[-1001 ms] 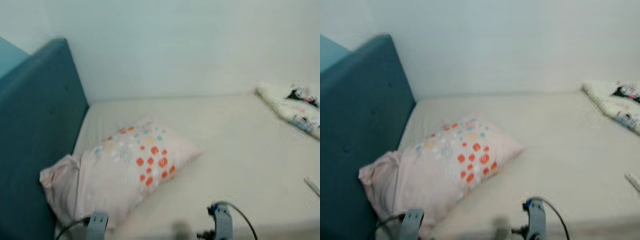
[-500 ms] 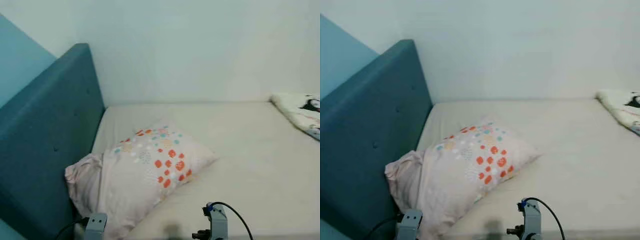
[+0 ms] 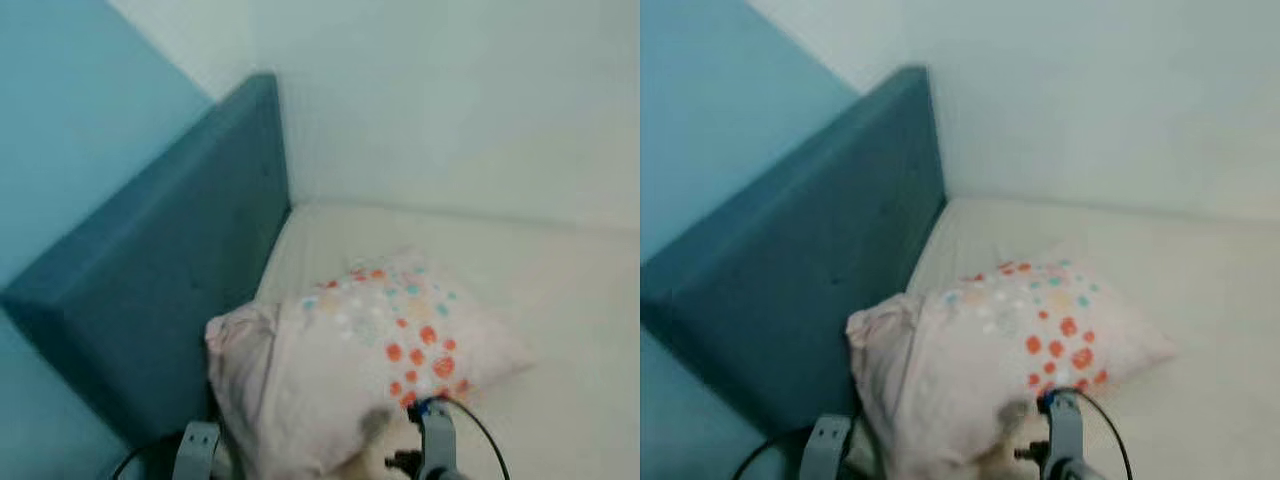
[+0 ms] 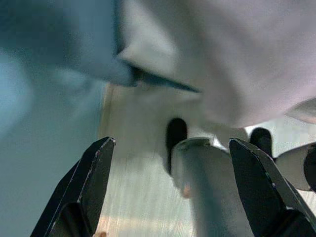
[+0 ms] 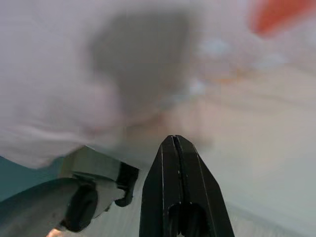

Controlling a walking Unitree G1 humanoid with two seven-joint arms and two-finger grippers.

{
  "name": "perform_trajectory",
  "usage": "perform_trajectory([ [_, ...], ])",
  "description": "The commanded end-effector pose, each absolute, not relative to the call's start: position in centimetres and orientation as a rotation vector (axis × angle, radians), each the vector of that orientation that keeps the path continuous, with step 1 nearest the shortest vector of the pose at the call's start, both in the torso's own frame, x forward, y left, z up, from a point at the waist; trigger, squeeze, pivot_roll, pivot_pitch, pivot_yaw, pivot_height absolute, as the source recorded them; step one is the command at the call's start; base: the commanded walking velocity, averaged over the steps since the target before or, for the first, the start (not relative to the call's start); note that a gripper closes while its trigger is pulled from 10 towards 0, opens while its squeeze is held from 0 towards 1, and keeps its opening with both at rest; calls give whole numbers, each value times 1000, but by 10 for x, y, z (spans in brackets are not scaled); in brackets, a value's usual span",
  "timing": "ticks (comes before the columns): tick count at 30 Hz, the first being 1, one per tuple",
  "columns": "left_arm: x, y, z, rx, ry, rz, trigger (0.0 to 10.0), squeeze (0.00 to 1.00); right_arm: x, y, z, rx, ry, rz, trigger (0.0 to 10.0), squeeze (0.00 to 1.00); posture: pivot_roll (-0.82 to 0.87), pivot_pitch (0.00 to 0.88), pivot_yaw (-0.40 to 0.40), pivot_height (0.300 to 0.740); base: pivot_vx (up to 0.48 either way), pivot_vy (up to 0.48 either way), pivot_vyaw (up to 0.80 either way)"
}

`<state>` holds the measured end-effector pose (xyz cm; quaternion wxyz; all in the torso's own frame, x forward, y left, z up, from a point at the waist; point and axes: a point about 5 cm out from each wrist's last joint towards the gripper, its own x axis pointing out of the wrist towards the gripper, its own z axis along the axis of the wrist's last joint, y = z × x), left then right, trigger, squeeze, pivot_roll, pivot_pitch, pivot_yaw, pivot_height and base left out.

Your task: Clean up the room

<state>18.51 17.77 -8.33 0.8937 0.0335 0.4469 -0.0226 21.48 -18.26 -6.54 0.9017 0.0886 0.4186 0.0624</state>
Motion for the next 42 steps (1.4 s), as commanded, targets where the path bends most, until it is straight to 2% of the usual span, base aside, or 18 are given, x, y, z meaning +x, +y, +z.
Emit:
perform_trajectory([
  [1,180,181,-86,70,949,-42,10000,0,212,-179,-67,207,873,128,10000,0,33,0,-1,700,0,0,712],
  [20,177,181,-87,12,956,-9,10000,0,212,-185,-68,219,887,59,10000,0,29,0,-9,700,0,0,0],
  [27,192,184,-79,-55,873,11,10000,0,218,-195,-63,262,841,-10,10000,0,37,0,-13,700,0,0,0],
  [29,212,182,-66,-143,772,-44,10000,0,229,-201,-55,277,793,-37,10000,0,38,0,-16,700,0,0,0],
  [33,222,181,-58,-180,720,-88,10000,0,235,-204,-50,278,771,-50,10000,0,38,0,-16,700,0,0,0],
  [35,222,181,-58,-180,720,-88,10000,0,235,-204,-50,278,771,-50,10000,0,38,0,-16,700,0,0,0],
  [38,219,165,-58,-141,710,-307,10000,0,239,-225,-45,237,770,-203,10000,0,36,0,-19,700,0,0,0],
  [42,215,162,-59,-131,719,-346,10000,0,241,-231,-42,234,756,-246,10000,0,36,0,-19,700,0,0,0],
])
